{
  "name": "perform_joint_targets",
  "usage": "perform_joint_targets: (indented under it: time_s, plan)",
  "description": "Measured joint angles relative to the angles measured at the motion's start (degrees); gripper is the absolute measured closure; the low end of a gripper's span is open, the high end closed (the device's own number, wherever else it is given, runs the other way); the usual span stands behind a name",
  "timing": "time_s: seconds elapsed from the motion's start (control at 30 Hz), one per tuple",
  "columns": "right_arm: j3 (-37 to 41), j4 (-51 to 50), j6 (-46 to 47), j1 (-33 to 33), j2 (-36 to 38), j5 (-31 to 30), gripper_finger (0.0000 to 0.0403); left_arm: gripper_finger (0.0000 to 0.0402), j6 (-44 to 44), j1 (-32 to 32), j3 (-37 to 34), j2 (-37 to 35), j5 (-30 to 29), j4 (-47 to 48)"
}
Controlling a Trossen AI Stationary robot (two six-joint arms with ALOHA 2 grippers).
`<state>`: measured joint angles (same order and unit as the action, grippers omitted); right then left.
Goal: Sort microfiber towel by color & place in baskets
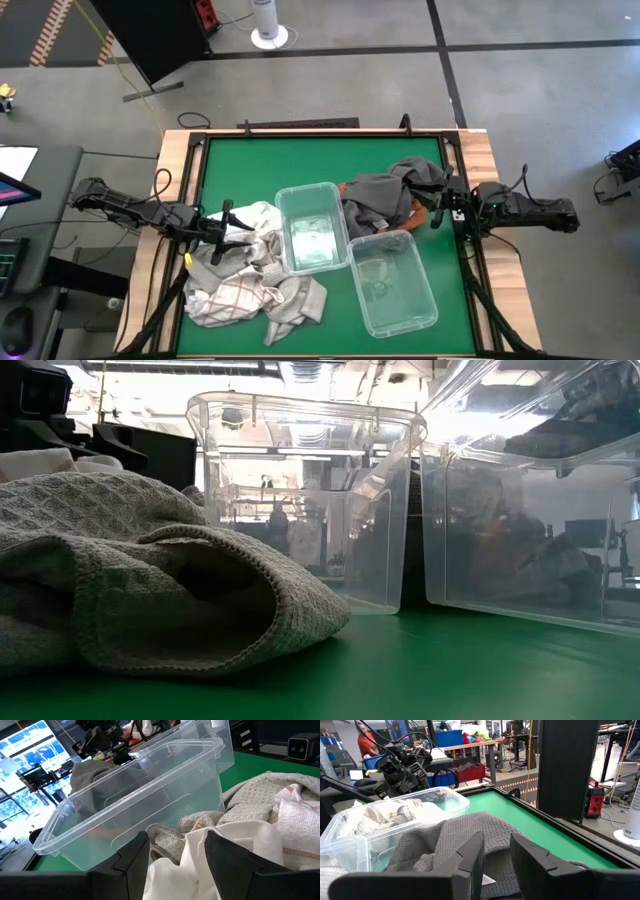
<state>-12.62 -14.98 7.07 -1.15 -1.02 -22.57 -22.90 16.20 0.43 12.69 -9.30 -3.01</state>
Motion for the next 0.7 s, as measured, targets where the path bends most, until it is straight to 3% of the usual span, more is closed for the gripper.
perform_joint_targets:
  time_s: [0.37, 0.47, 0.7]
  plan:
    - [0.0, 0.0, 0.0, 0.0, 0.0, 0.0, 0.0280, 0.0219, -2.8, 0.0, 0.0, 0.0, -0.1, -0.4]
    - [0.0, 0.0, 0.0, 0.0, 0.0, 0.0, 0.0280, 0.0219, -4.2, 0.0, 0.0, 0.0, -0.2, -5.2]
    - [0.0, 0.0, 0.0, 0.0, 0.0, 0.0, 0.0280, 0.0219, 10.0, 0.0, 1.1, 0.0, -0.1, -10.4]
